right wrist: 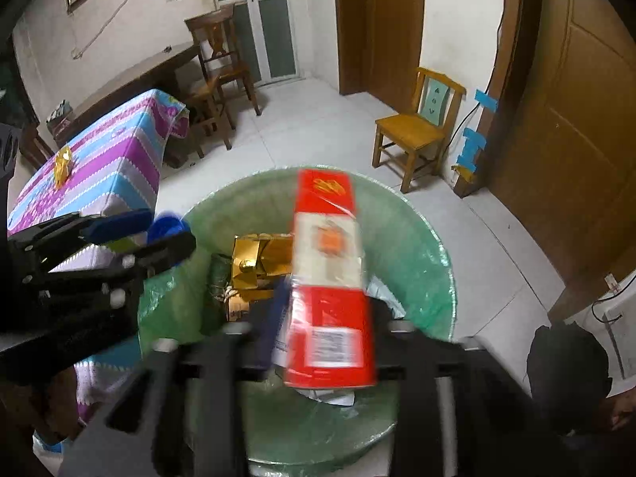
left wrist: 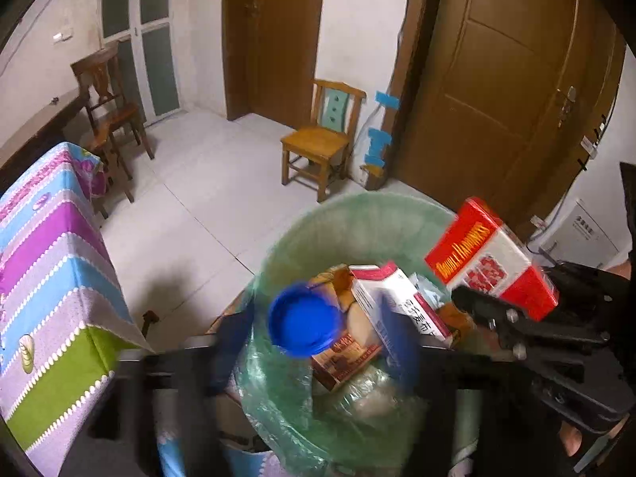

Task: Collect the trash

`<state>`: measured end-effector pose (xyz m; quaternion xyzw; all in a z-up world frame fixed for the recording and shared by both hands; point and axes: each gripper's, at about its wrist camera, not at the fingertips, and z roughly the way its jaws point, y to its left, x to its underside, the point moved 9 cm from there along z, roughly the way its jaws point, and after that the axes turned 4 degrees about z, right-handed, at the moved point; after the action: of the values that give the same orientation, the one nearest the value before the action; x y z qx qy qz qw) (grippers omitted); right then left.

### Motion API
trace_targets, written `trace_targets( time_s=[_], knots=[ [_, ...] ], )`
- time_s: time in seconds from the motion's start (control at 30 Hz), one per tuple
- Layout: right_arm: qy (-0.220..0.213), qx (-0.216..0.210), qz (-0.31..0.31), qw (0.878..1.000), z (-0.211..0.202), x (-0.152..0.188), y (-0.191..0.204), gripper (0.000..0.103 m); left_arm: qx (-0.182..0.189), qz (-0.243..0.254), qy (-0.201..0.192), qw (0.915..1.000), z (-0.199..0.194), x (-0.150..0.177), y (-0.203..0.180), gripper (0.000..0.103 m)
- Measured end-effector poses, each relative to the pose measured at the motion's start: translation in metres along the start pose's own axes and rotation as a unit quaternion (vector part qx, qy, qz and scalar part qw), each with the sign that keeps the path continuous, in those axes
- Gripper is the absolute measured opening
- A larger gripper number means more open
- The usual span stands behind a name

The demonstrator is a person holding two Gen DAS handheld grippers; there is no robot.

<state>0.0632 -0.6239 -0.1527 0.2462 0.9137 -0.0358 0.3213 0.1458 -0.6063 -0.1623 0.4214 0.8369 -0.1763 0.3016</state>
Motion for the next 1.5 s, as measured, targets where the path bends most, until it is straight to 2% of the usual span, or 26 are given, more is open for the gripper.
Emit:
trace_targets(
  time_s=[0.13,0.27,0.37,0.47,0.53,0.6,0.8,0.87,0.97,1.23,1.5],
  knots=[
    [-0.016,-0.003,0.005,1.0,-0.01,-0.003,-0.003,0.057,-0.009,-0.007,-0.006,0.9999,-0.009,-0.001,0.01,0.089],
    [-0.045,-0.005,0.004,0.999,-0.035,-0.005,0.002,0.059,-0.016,-0.015,-0.014,0.9996,-0.028,0.001,0.023,0.091],
    [-0.103,0.003,-0.018,0.995,-0.08,0.001,0.013,0.065,-0.034,-0.013,-0.042,0.9985,-0.061,0.004,0.035,0.095],
    [-0.167,0.007,-0.029,0.985,-0.135,0.019,0.024,0.076,-0.054,-0.008,-0.102,0.9933,-0.119,0.013,0.043,0.098],
    [-0.202,0.009,-0.035,0.979,-0.167,0.038,0.033,0.085,-0.077,-0.005,-0.145,0.9864,-0.16,0.027,0.045,0.098],
    [-0.225,0.003,-0.031,0.974,-0.191,0.059,0.038,0.087,-0.072,-0.005,-0.165,0.9837,-0.187,0.043,0.041,0.098],
    [-0.267,0.009,-0.027,0.963,-0.22,0.094,0.043,0.092,-0.09,-0.032,-0.172,0.9805,-0.223,0.093,0.026,0.098],
    [-0.27,0.012,-0.033,0.962,-0.219,0.096,0.043,0.092,-0.098,-0.04,-0.194,0.9752,-0.233,0.107,0.018,0.098],
    [-0.26,-0.001,-0.006,0.966,-0.212,0.108,0.036,0.093,-0.111,-0.037,-0.188,0.9752,-0.232,0.122,0.01,0.098],
    [-0.237,-0.004,0.007,0.971,-0.194,0.121,0.031,0.093,-0.118,-0.013,-0.176,0.9772,-0.218,0.125,-0.007,0.098],
    [-0.236,-0.004,0.01,0.972,-0.196,0.123,0.031,0.093,-0.126,-0.008,-0.176,0.9763,-0.214,0.123,-0.008,0.098]
  ],
)
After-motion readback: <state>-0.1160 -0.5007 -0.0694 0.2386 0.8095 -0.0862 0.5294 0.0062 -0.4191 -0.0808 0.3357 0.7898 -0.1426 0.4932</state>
